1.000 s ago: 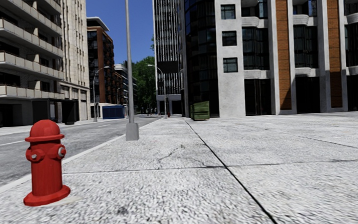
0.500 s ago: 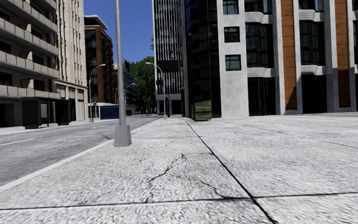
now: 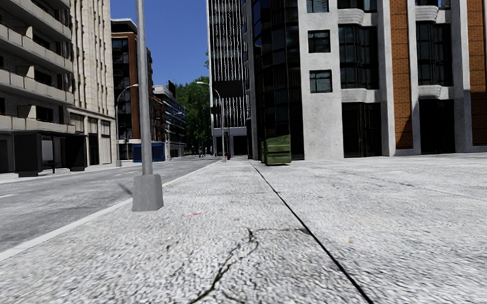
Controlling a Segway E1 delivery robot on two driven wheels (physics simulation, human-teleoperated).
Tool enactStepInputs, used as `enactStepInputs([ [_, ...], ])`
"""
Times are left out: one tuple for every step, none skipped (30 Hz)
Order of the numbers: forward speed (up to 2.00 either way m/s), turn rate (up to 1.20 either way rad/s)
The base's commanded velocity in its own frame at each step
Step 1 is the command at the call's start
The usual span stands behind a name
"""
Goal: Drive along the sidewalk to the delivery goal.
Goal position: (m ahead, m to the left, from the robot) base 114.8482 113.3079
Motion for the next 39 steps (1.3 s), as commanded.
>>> enactStepInputs([
  [1.95,0.0],
  [1.95,0.0],
  [1.95,0.0],
  [1.95,0.0],
  [1.95,0.0],
  [1.95,0.0],
  [1.95,0.0],
  [1.95,0.0],
  [1.95,0.0],
  [1.95,0.0],
  [1.95,0.0],
  [1.95,0.0],
  [1.95,0.0],
  [1.95,0.0],
  [1.95,0.0],
  [1.95,0.0],
  [1.95,0.0],
  [1.95,0.0],
  [1.95,0.0],
  [1.95,0.0],
  [1.95,0.0],
  [1.95,0.0],
  [1.95,0.0],
  [1.95,0.0],
  [1.95,0.0],
  [1.94,0.0],
  [1.94,0.0],
  [1.94,0.0],
  [1.93,0.0],
  [1.93,0.0],
  [1.93,0.0],
  [1.93,0.0],
  [1.93,0.0],
  [1.93,0.0],
  [1.93,0.0],
  [1.93,0.0],
  [1.93,0.0],
  [1.93,0.0],
  [1.93,0.0],
])
